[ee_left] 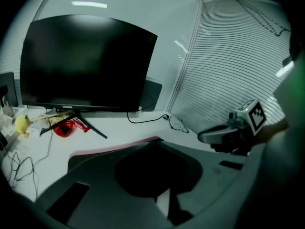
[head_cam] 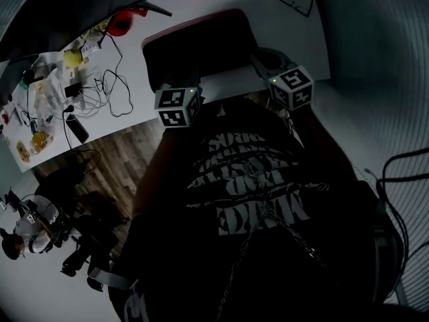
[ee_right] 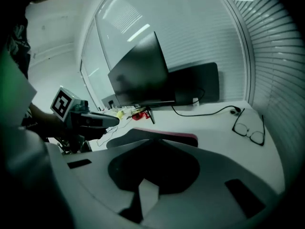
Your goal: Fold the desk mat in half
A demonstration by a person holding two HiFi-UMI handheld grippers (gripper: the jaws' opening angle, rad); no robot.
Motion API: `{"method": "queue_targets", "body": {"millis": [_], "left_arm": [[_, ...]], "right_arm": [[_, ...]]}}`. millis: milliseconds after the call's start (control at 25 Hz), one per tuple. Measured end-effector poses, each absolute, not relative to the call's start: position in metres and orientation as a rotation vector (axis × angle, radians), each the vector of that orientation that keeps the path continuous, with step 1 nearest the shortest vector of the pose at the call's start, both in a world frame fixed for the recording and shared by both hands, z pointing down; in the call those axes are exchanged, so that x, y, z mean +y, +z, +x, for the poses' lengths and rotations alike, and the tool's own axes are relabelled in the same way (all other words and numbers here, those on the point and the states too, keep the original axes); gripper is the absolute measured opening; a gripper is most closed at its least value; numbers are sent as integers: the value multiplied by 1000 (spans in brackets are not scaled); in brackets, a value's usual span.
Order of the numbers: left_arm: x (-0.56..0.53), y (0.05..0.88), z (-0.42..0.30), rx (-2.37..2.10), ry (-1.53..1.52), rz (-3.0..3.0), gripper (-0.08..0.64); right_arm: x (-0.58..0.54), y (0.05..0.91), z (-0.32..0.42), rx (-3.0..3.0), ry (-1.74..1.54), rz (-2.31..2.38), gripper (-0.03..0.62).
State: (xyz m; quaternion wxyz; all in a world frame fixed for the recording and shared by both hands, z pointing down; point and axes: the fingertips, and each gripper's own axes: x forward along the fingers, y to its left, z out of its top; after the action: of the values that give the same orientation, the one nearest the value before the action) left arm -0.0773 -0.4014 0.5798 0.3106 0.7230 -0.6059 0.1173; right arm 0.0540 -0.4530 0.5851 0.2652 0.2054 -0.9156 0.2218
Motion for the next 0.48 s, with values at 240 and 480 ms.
{"method": "queue_targets", "body": {"millis": [240,480], "left_arm": [[-406,577,-64,-1594,329,1873,8],[-395,567,-73,-1680,352,1804,8]], "right_arm": [[-477,635,71,-2323,691,503,18],[-489,683,85,-2171,723,466,101]]}}
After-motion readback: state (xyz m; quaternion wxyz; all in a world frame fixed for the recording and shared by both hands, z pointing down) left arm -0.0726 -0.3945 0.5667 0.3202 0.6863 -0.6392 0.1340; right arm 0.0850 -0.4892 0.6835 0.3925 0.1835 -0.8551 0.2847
